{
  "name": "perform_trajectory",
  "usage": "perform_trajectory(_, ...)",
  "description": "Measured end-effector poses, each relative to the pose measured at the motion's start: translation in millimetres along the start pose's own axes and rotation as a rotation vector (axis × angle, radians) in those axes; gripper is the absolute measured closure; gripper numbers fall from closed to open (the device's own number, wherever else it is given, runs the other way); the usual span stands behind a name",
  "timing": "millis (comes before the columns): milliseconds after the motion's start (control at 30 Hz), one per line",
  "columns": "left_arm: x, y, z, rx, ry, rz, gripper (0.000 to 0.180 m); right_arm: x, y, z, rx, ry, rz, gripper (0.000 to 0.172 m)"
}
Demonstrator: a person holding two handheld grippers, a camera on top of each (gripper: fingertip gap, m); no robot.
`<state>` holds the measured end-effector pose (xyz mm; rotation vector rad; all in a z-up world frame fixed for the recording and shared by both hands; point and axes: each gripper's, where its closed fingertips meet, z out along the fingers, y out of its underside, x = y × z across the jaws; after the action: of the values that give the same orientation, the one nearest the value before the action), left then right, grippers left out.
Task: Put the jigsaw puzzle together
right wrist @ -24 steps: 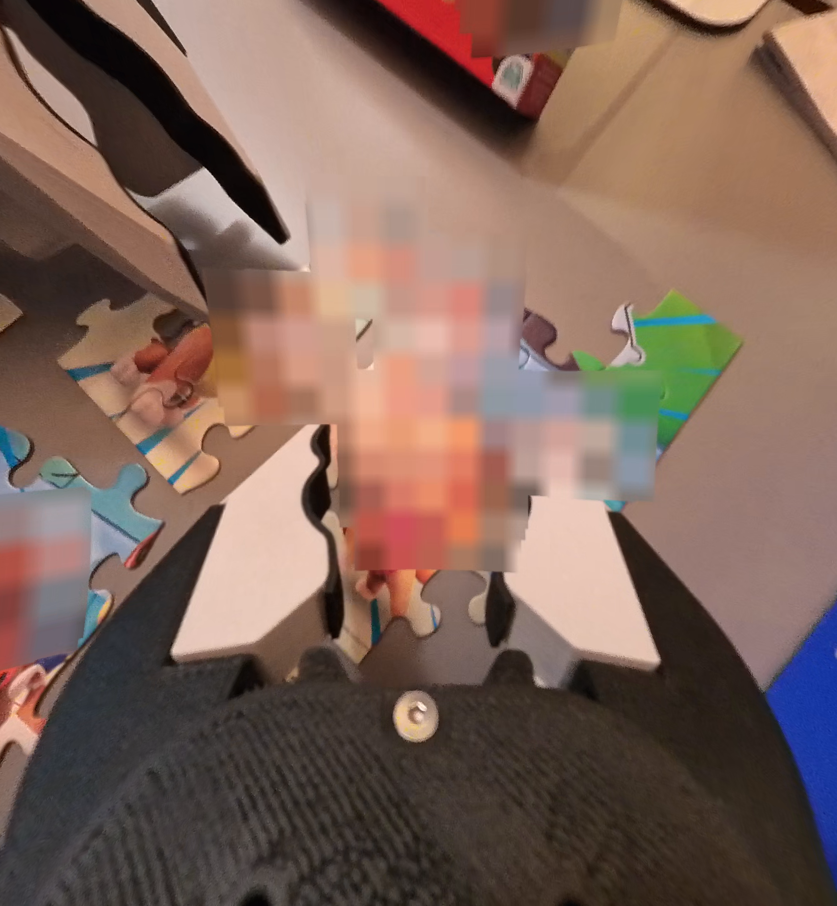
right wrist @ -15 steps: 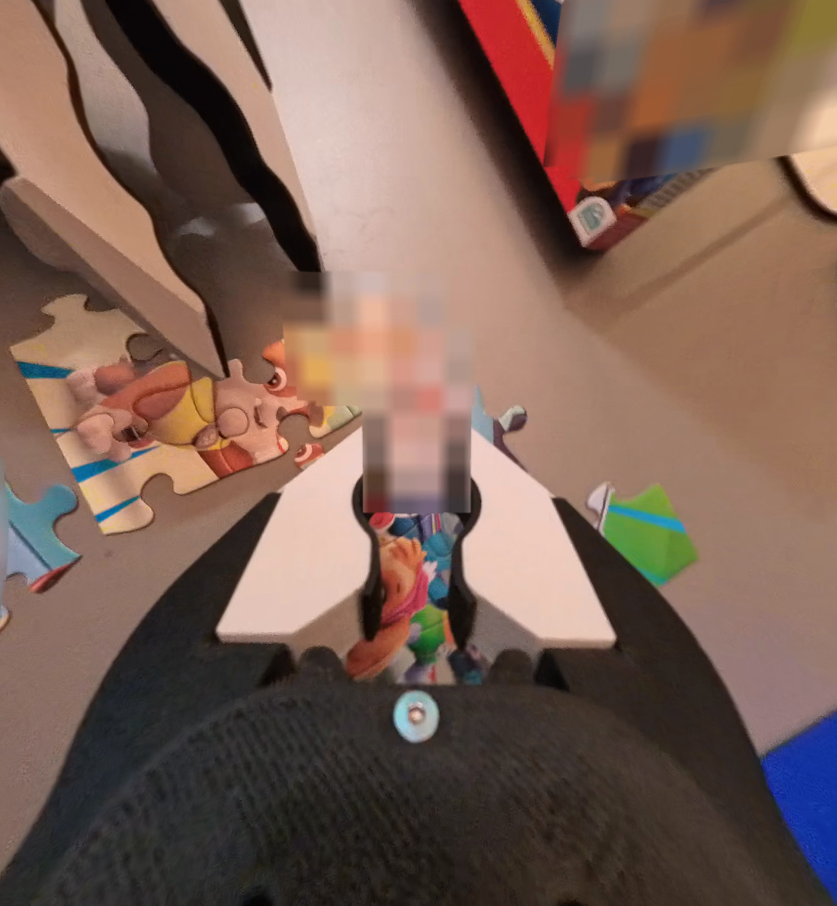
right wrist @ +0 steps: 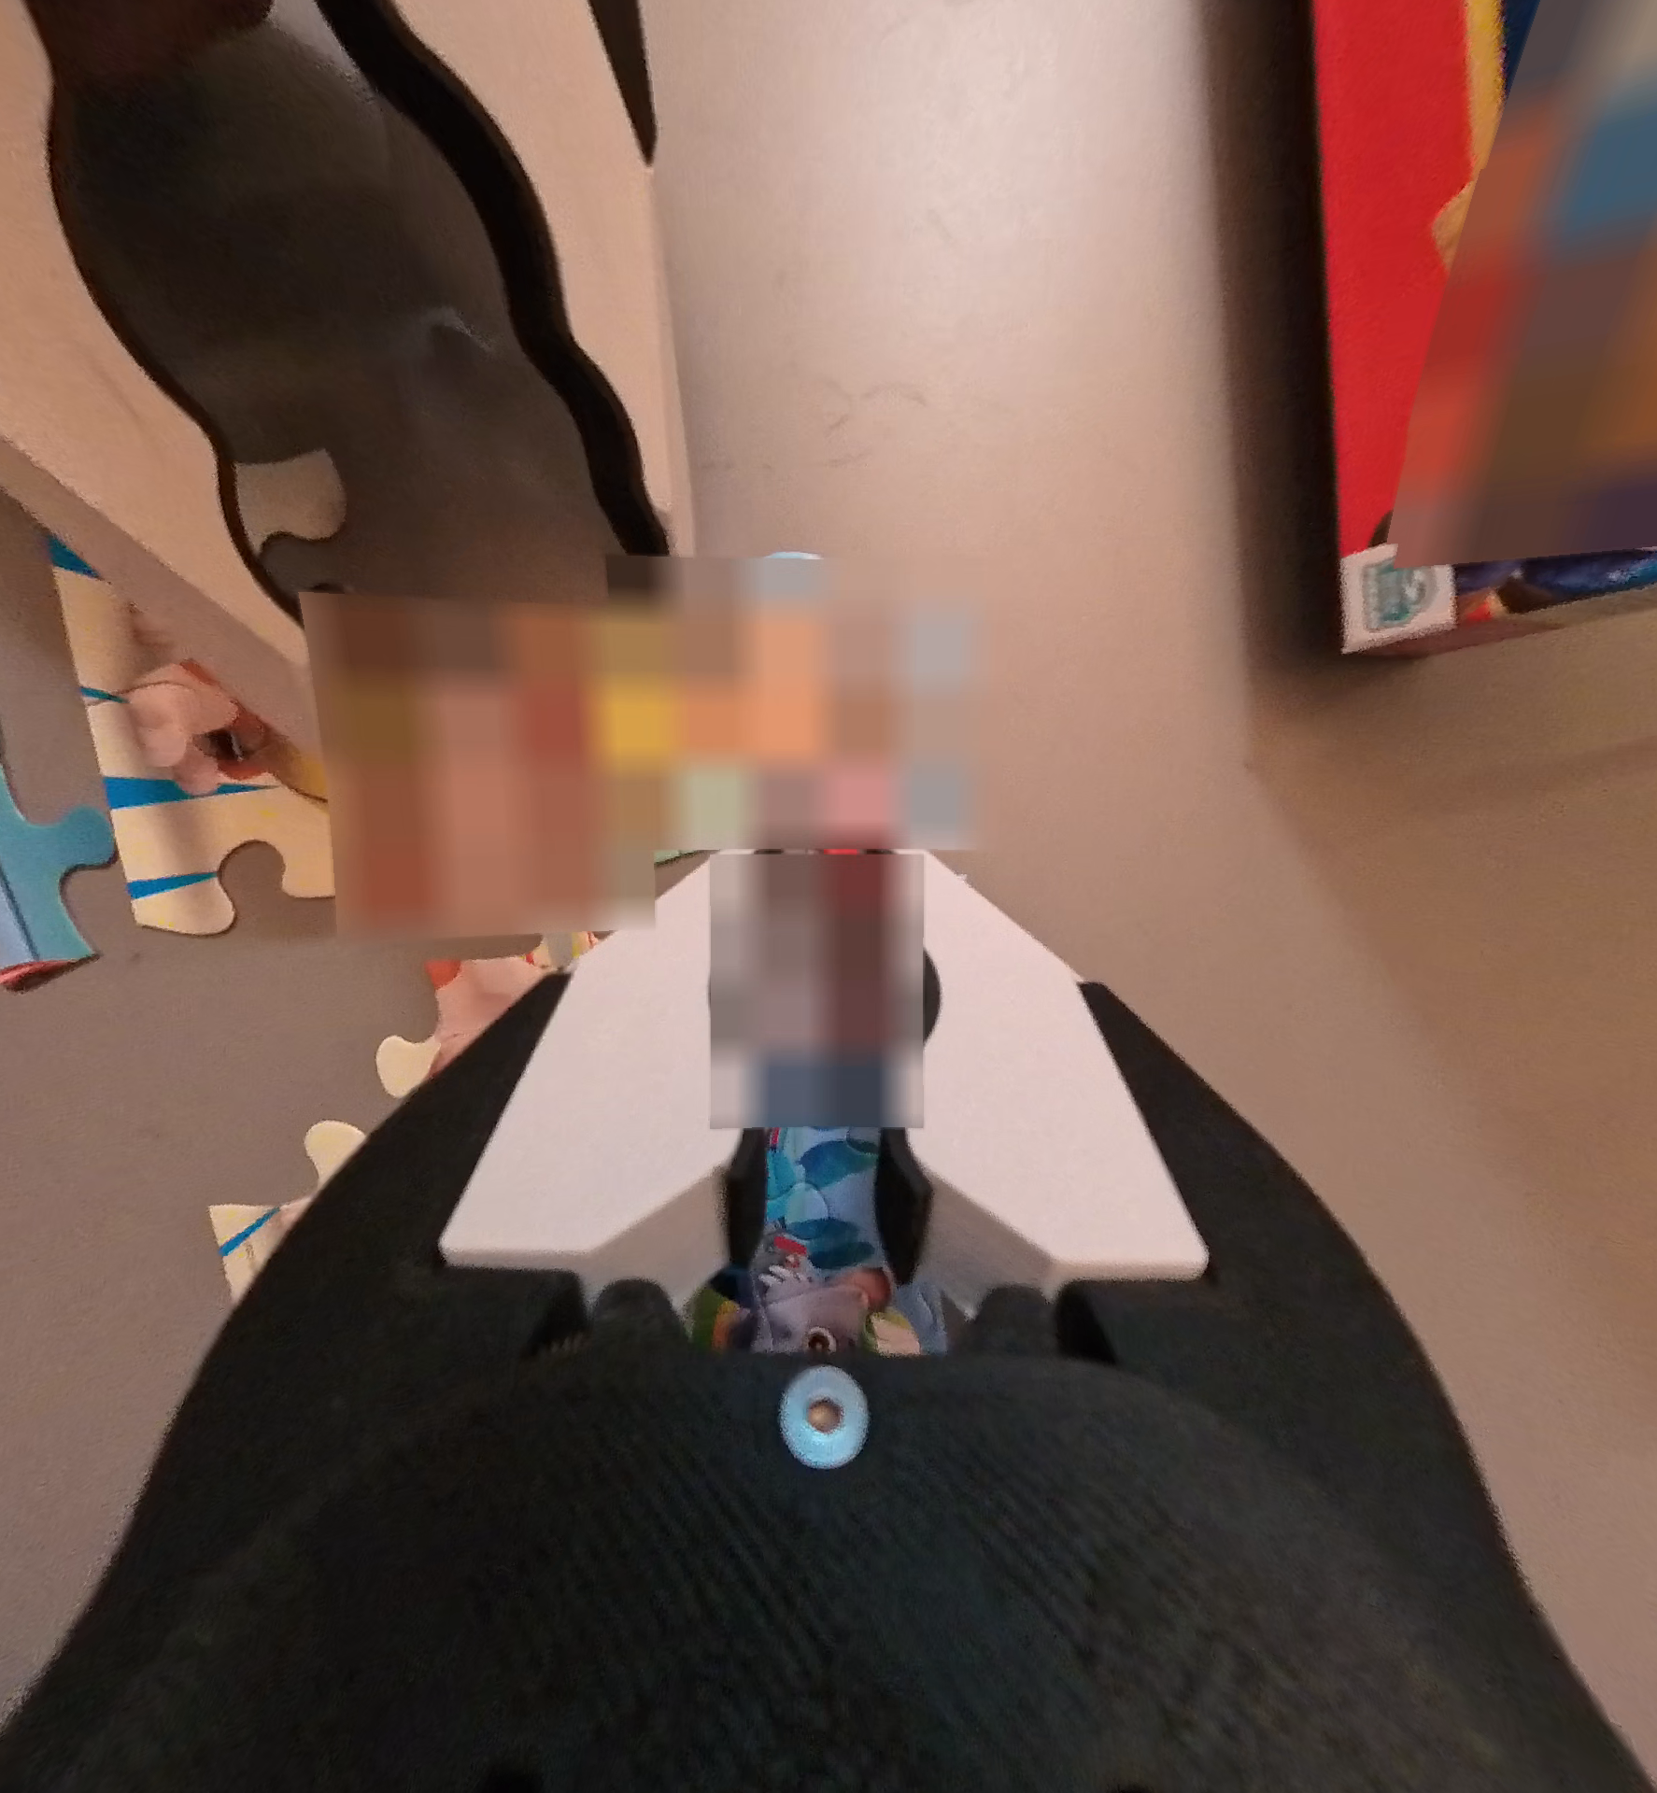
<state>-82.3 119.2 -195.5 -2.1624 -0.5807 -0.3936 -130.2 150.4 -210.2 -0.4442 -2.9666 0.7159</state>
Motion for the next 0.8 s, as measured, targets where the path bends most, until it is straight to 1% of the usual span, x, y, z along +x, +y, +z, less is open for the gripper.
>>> perform_trajectory(133, 1.4, -1.1, -0.5, 0.013, 0.038, -0.029, 0.122, -1.0, 0.2, 0.1, -0.034, 0.020, -0.021, 0.160)
perform_trajectory(200, 1.4, -1.2, -0.7, 0.016, 0.045, -0.035, 0.122, 0.6, 0.2, 0.0, -0.043, 0.038, -0.037, 0.164)
perform_trajectory(567, 4.1, -2.3, -1.2, 0.032, 0.092, -0.074, 0.120, 1.6, -1.5, 0.5, -0.030, 0.029, -0.028, 0.165)
perform_trajectory(633, 4.4, -2.5, -1.2, 0.032, 0.095, -0.074, 0.120, -0.1, -2.6, 0.1, -0.026, 0.025, -0.035, 0.172)
perform_trajectory(700, 4.8, -2.6, -0.9, 0.032, 0.099, -0.077, 0.120, -1.4, -2.7, 1.1, -0.031, 0.024, -0.033, 0.172)
perform_trajectory(800, 4.7, -3.0, -1.1, 0.035, 0.105, -0.083, 0.120, -3.7, -2.6, 0.8, -0.048, 0.018, -0.027, 0.166)
